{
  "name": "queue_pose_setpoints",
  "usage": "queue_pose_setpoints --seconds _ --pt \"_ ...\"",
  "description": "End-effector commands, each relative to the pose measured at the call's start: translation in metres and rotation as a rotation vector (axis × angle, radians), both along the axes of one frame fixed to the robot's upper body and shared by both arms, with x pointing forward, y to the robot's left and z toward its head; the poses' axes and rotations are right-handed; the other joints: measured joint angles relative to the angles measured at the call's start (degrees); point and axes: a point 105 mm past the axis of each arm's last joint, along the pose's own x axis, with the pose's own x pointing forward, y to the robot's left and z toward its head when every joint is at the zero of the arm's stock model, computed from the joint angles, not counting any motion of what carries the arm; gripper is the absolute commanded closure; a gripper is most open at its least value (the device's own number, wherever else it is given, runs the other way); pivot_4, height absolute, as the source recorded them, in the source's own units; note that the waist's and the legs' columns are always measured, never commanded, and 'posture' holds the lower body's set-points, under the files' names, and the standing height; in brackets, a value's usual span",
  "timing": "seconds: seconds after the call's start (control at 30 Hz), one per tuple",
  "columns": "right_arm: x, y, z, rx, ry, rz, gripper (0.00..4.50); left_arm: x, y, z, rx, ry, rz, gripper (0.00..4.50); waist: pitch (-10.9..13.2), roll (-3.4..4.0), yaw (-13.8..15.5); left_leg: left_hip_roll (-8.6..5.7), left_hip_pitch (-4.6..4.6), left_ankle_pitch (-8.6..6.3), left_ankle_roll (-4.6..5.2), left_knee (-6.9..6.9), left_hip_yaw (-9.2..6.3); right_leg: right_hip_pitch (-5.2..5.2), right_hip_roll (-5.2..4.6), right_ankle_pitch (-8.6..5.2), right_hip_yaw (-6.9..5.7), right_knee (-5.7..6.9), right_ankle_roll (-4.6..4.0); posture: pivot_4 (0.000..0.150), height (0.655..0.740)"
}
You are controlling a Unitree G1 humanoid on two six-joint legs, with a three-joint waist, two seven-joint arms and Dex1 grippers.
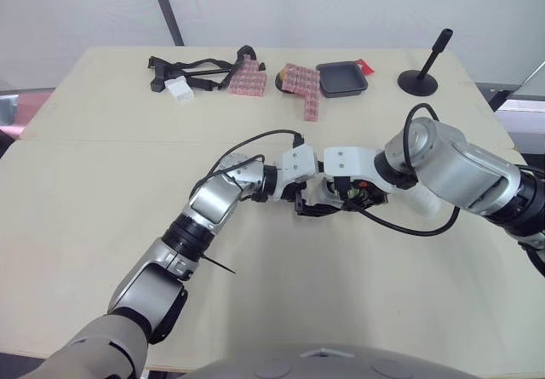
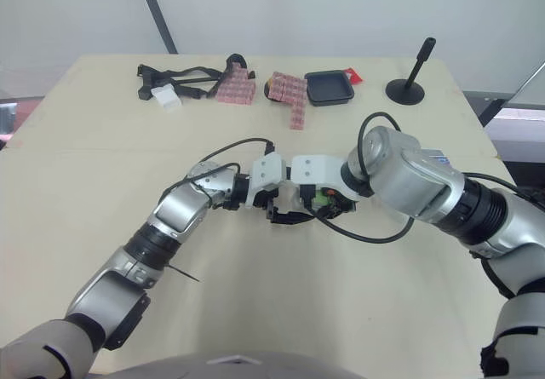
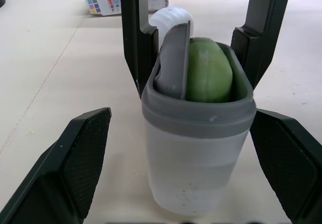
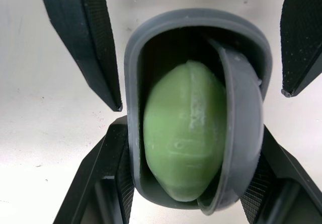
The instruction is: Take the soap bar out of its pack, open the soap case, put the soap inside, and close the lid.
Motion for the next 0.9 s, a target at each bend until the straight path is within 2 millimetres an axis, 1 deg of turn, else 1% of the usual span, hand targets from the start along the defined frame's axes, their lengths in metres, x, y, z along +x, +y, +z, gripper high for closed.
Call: queue_pose_setpoints --seconds 0.03,0.1,0.23,0.27,0.3,0.6,0.7,0.73,0.8,0.9 --pt "0.004 0.002 0.011 0.016 -0.049 0.012 2.42 0.004 0.0 0.013 -0.027 -0.047 0.0 0.25 0.0 0.0 0.0 0.0 0.0 0.0 0.0 0.0 0.0 0.0 0.0 0.0 0.0 0.0 0.0 0.15 0.74" --pt "0.004 0.002 0.011 0.016 -0.051 0.012 2.42 0.003 -0.002 0.012 -0.029 -0.045 -0.002 0.77 0.0 0.0 0.0 0.0 0.0 0.0 0.0 0.0 0.0 0.0 0.0 0.0 0.01 0.0 0.0 0.15 0.74" --pt "0.004 0.002 0.011 0.016 -0.052 0.014 2.42 0.002 -0.005 0.01 -0.023 -0.046 -0.013 2.18 0.0 0.0 0.0 0.0 -0.01 0.0 0.0 0.01 0.0 0.0 0.0 0.0 0.01 0.01 0.0 0.15 0.74" --pt "0.004 0.002 0.011 0.016 -0.052 0.014 2.42 0.002 -0.005 0.01 -0.023 -0.047 -0.015 2.44 0.0 0.0 0.0 0.0 0.0 0.0 0.0 0.01 0.0 0.0 0.0 0.0 0.01 0.01 0.0 0.15 0.74" --pt "0.004 0.002 0.011 0.015 -0.052 0.015 2.42 0.002 -0.005 0.01 -0.024 -0.045 -0.015 2.59 0.0 0.0 0.0 0.01 0.0 0.0 0.0 0.01 0.0 0.0 0.02 0.0 0.02 0.01 0.0 0.15 0.74" --pt "0.004 0.004 0.011 0.027 -0.058 0.02 2.42 -0.001 -0.003 0.007 -0.022 -0.041 -0.024 2.59 0.0 0.0 0.0 0.02 0.0 0.0 0.0 0.02 0.0 0.0 0.02 0.0 0.04 0.02 0.0 0.15 0.74" --pt "0.003 0.006 0.012 0.052 -0.056 0.023 2.42 0.0 -0.001 0.006 -0.021 -0.048 -0.016 2.59 0.0 0.0 0.0 0.02 0.01 0.0 0.0 0.02 0.0 0.0 0.03 0.0 0.04 0.03 0.0 0.15 0.74" --pt "0.0 0.009 0.011 0.08 -0.03 0.02 2.42 0.001 0.0 0.006 -0.021 -0.048 -0.013 2.59 0.0 0.0 0.0 0.03 0.01 0.0 0.0 0.03 0.0 0.0 0.03 0.0 0.05 0.03 0.0 0.15 0.74" --pt "-0.007 0.013 0.011 0.13 0.024 0.019 1.43 0.002 0.001 0.006 -0.024 -0.048 -0.009 2.59 0.0 0.0 0.0 0.03 0.01 0.0 0.0 0.03 0.01 0.0 0.04 0.0 0.05 0.03 0.0 0.15 0.74" --pt "-0.01 0.013 0.01 0.172 0.036 0.009 0.52 0.004 0.006 0.006 -0.027 -0.048 -0.006 2.59 0.0 0.0 0.1 0.04 0.0 0.0 0.0 0.05 0.01 0.0 0.04 0.0 0.07 0.04 0.0 0.15 0.74"
